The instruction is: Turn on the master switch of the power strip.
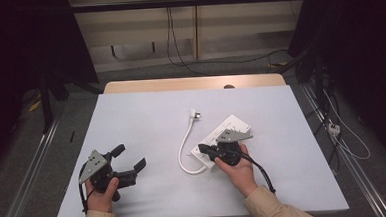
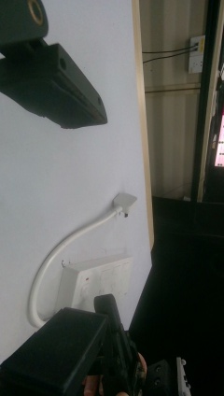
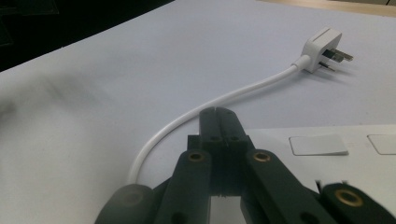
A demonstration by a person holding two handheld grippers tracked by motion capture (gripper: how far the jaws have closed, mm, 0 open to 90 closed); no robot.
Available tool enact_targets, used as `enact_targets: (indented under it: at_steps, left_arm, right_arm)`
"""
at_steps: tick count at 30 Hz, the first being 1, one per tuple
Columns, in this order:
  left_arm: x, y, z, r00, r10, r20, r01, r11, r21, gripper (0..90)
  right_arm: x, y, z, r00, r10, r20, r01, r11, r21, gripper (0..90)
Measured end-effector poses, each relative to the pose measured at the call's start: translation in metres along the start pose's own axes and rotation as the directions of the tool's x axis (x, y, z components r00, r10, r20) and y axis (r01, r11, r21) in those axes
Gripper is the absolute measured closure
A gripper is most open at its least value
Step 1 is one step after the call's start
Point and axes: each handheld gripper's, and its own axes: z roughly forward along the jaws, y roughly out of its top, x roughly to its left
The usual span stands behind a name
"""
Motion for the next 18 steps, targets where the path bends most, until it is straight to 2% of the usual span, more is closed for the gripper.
enact_targets:
  at_steps: [18]
  left_arm:
    - [0.0006,-0.0002,-0.0012,1.0,-0.006,-0.004,0.006,1.0,-0.003,4.8]
  right_arm:
    - [0.0007,-0.0015,0.0092,0.9998,-0.014,0.012,0.014,0.999,0.038,90.0]
